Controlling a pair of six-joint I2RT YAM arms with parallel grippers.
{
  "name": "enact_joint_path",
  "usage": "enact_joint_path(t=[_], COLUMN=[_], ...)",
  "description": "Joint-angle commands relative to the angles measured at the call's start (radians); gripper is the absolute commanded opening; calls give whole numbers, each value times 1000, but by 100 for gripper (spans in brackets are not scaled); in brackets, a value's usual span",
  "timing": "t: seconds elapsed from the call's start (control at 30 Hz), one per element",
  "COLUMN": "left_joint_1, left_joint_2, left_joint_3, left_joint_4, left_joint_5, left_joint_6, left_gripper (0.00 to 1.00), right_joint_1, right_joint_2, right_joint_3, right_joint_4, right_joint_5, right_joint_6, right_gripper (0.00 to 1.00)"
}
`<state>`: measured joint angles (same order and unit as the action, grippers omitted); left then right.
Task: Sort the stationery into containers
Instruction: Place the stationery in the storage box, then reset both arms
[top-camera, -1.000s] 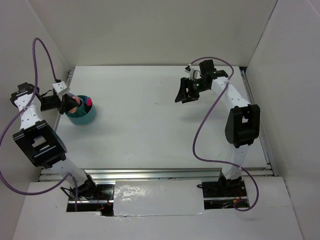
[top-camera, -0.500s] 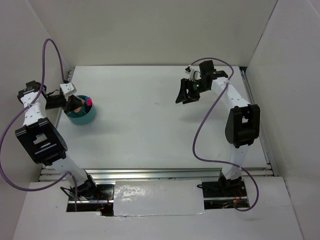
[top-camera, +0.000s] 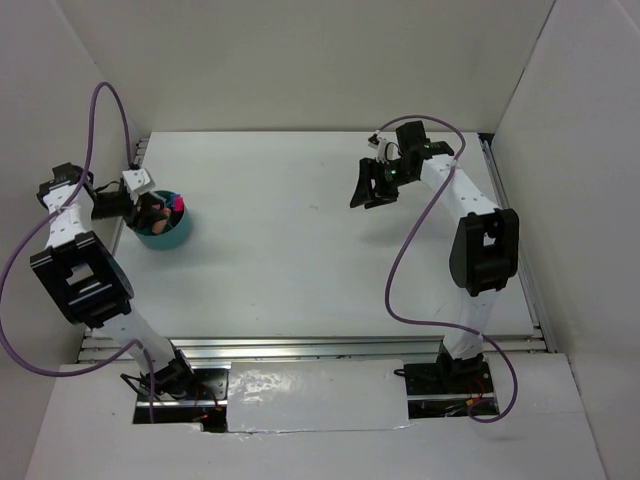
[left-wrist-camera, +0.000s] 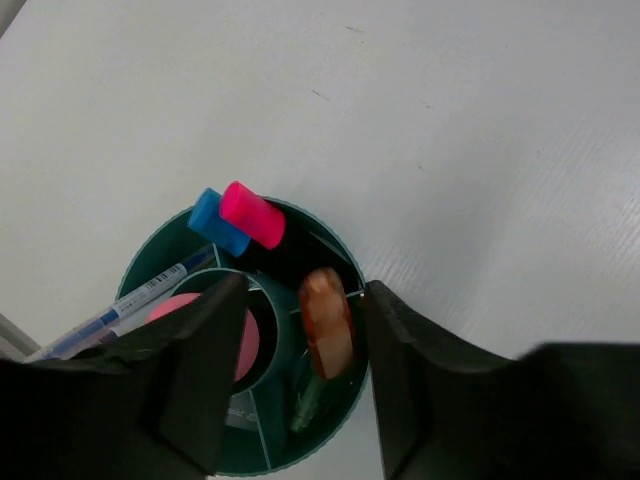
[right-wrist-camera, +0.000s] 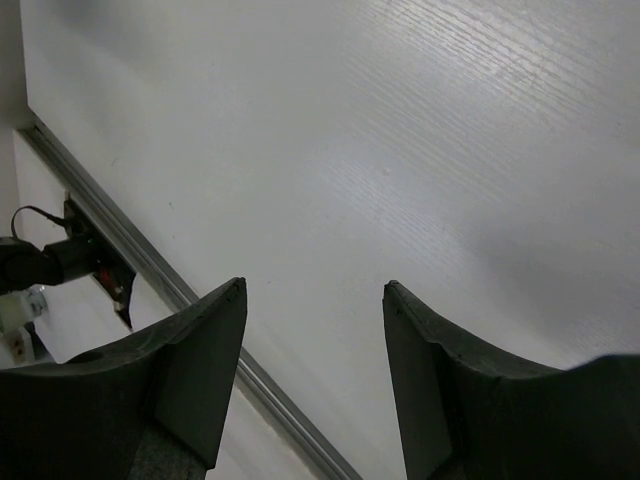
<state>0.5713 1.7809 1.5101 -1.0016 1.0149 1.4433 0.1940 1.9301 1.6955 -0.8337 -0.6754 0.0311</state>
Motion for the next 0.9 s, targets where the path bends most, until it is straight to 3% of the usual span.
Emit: enact_joint_path(t=[0.0, 0.07, 0.17, 0.23, 0.27, 0.3, 0.4, 0.43, 0.5, 0.53, 0.6, 0.67, 0.77, 0.87], left_joint_1=[-11, -14, -42, -118, -160, -215, -439, -562, -747, -784, -821, -872, -912, -907], left_joint_2=[3, -47, -162, -259, -285, -311, -325, -302, -247, -198, -155, -109, -46, -11], left_joint_3=[36, 33, 22, 19, 13, 12, 64, 85, 119, 130, 119, 78, 59, 19], left_joint_4=[-34, -51, 36, 252, 362, 447, 475, 469, 420, 411, 420, 480, 498, 529], left_joint_5=[20, 46, 83, 61, 6, -71, -270, -423, -565, -650, -679, -810, -900, -882], left_joint_6=[60, 91, -55, -408, -564, -789, -919, -963, -1007, -1065, -1145, -1275, -1337, -1379], left_gripper=[64, 73, 78, 82, 90, 92, 99, 99, 99, 99, 99, 99, 99, 99], right_joint_1=[7, 4, -17, -54, -67, -79, -126, -140, -162, -182, -188, -238, -287, -317], right_joint_2=[-52, -77, -118, -149, -158, -177, -213, -221, -252, -272, -295, -342, -423, -470], right_joint_3=[26, 24, 29, 35, 35, 35, 20, -5, -32, -65, -100, -169, -301, -408], right_joint_4=[-21, -21, -18, -8, -4, 8, 39, 53, 83, 97, 111, 133, 227, 274], right_joint_5=[17, 51, 74, 101, 114, 135, 250, 288, 376, 419, 462, 505, 545, 545], right_joint_6=[-19, -20, -45, -40, -37, -34, -34, -33, -36, -39, -51, -79, -102, -122], right_gripper=[64, 67, 69, 69, 70, 70, 73, 74, 77, 81, 85, 100, 100, 100])
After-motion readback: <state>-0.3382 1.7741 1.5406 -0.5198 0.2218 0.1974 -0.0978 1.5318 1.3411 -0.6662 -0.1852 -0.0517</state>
